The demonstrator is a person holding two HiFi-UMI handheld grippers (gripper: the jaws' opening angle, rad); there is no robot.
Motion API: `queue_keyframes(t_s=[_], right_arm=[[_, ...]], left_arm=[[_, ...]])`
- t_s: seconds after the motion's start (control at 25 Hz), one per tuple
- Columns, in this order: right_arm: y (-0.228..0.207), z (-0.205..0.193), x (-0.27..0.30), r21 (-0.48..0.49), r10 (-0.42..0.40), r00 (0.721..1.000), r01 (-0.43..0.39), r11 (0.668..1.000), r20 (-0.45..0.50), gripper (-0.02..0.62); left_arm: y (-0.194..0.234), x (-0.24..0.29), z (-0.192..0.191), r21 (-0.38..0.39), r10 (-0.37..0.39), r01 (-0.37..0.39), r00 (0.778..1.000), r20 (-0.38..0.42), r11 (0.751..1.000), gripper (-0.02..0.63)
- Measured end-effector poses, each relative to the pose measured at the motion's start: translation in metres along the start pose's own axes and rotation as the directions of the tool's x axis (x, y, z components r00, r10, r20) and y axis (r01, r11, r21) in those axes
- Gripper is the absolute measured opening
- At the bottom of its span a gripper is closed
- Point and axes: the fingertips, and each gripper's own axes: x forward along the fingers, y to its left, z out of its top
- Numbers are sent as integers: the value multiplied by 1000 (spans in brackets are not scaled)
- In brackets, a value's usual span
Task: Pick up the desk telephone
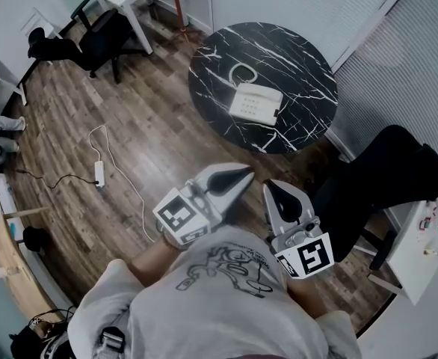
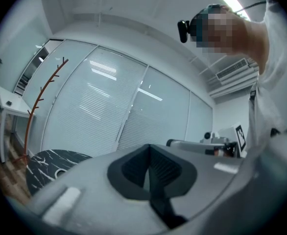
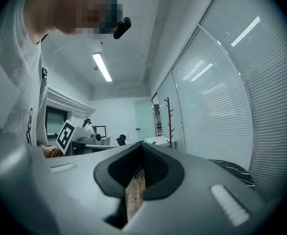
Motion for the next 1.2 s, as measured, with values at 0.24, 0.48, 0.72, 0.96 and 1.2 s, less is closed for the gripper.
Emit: queue_keyframes(t_s=[0.24,0.48,0.72,0.96,1.2], right_arm=[[-47,9,61,1,-30,1000,30,1000,-2,5],[-87,18,119,0,-60,998,60,998,-9,5],[-121,26,171,-4,-83,997,83,997,-6,5],[-144,25,211,-6,-89,996,89,996,-10,5],[-159,21,234,2,-92,995,92,996,-29,5]], left_arm=[[64,29,24,4,-29,29,1000,1,1000,1],[128,49,46,-3,-41,41,999,-6,999,0],[184,68,62,-4,-62,62,998,-16,998,0],[227,78,67,-15,-67,67,998,-19,998,0],[253,89,66,-34,-73,72,997,-34,997,0]])
